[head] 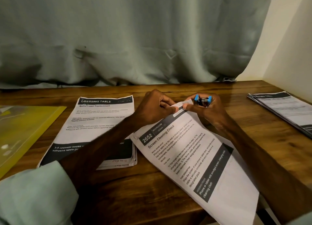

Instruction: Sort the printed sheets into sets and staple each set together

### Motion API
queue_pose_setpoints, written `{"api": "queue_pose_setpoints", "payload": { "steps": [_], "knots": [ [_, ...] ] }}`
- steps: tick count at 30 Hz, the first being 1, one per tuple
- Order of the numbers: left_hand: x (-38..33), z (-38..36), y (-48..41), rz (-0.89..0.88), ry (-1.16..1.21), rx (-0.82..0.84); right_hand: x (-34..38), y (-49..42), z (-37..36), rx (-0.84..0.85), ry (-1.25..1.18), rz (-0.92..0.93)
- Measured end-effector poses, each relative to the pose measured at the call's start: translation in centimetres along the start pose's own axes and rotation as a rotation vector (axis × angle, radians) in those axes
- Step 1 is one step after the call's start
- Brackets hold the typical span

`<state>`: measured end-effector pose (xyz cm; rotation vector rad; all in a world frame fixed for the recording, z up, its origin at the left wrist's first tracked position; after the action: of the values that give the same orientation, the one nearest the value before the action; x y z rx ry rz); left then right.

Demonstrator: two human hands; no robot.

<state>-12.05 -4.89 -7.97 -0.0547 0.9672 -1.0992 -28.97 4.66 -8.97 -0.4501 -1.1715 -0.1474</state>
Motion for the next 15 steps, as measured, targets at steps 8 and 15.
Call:
{"api": "queue_pose_setpoints", "payload": {
  "steps": [8, 15],
  "knots": [
    [-0.3, 0.1, 0.0, 0.064, 0.173, -0.003, -1.4, -0.4, 0.9, 0.031, -0.129, -0.155],
    [-0.3, 0.1, 0.1, 0.044, 0.147, -0.004, -1.9, -0.6, 0.9, 0.007, -0.135, -0.205]
  ]
}}
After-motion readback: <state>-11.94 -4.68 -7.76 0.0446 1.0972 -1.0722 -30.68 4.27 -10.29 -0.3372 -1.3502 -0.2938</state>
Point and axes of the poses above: each hand's wrist, its own y-axis away from the middle knuckle, its own z-axis out of the back of the hand, x = y × z, the point moved 5 cm from there along -y, towards the middle knuckle, and after that the axes turned 9 degrees about -z, right-handed, at the moved point
